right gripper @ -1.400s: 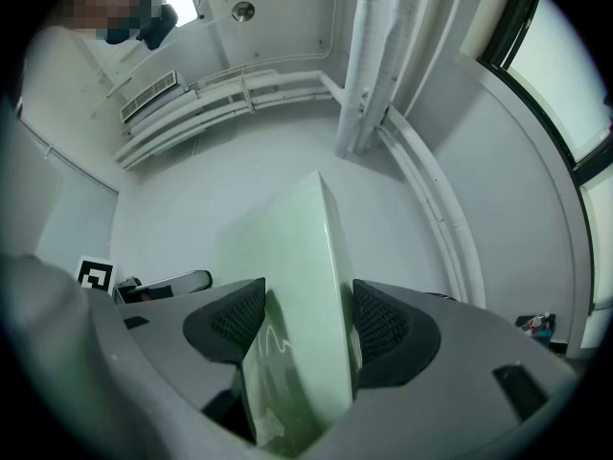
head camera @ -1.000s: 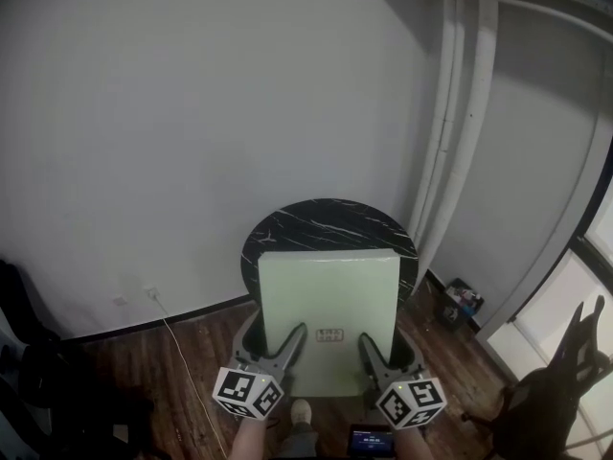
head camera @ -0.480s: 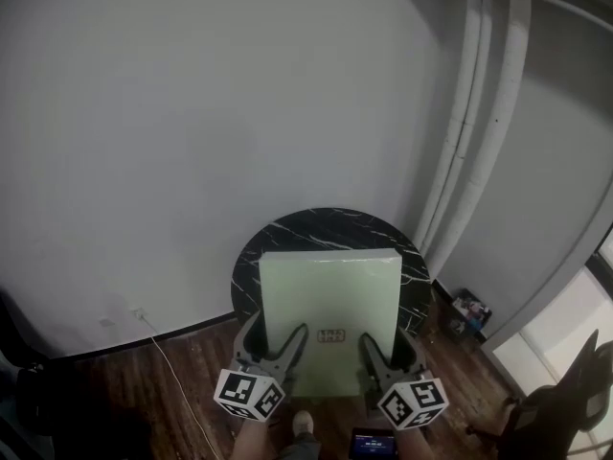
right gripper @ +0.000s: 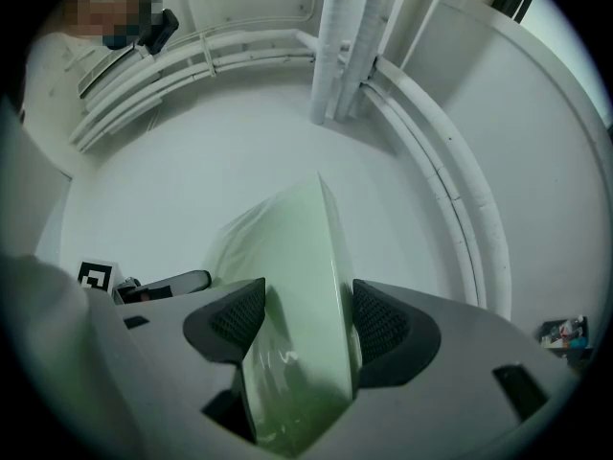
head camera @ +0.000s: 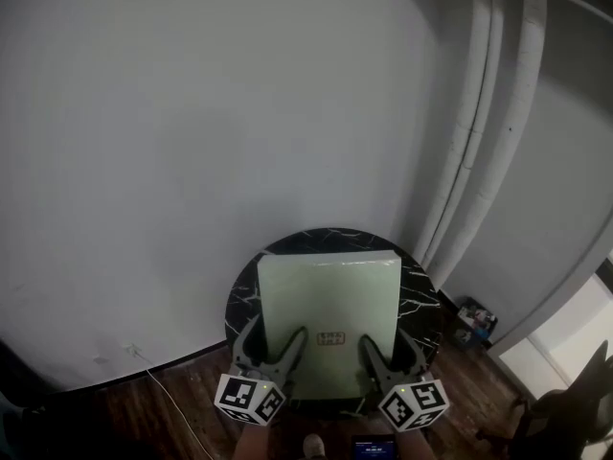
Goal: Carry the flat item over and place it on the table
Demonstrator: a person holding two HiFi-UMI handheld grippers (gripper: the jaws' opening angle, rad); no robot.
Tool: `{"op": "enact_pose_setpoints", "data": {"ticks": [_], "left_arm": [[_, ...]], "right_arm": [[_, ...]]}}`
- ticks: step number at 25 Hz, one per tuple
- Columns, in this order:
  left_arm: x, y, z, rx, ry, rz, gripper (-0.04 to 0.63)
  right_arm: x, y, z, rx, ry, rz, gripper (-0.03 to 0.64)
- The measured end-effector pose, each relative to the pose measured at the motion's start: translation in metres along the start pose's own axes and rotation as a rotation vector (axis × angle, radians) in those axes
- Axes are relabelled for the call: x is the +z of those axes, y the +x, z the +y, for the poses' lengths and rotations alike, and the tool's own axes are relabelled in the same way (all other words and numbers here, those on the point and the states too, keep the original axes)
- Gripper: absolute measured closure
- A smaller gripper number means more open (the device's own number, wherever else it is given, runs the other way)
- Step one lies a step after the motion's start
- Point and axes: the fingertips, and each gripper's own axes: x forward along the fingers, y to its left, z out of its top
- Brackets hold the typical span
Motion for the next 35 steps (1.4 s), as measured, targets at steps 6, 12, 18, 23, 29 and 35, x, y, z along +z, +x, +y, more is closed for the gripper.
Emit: {"op": "enact_pose_setpoints", "data": {"ticks": [6,12,18,23,29,35], "left_arm": [[-0.004,0.029,0.029,-0.014,-0.004,0.014,0.242],[-0.004,0.035,0.046,-0.035,-0.026,0.015,0.244],[-0.003,0.041,0.038,-0.055,-0.038,0.016,0.244],[-0.006,0.043,0.033,-0.063,-0.035,0.021,0.244],[-0.012,0.053,0.025,-0.068,-0.039,0.029,0.244],[-0.018,0.071,0.025,-0.067,-0.032,0.044,0.244]], "right_arm": [[-0.006,0.037,-0.006,-0.023,0.005,0.000,0.377],[-0.008,0.050,-0.001,-0.043,-0.005,0.002,0.377],[-0.001,0.044,-0.007,-0.065,-0.012,-0.002,0.377],[-0.003,0.039,-0.012,-0.077,-0.003,-0.013,0.377],[-0.001,0.037,-0.025,-0.082,0.000,-0.006,0.377],[-0.002,0.047,-0.040,-0.082,0.016,0.004,0.377]]}}
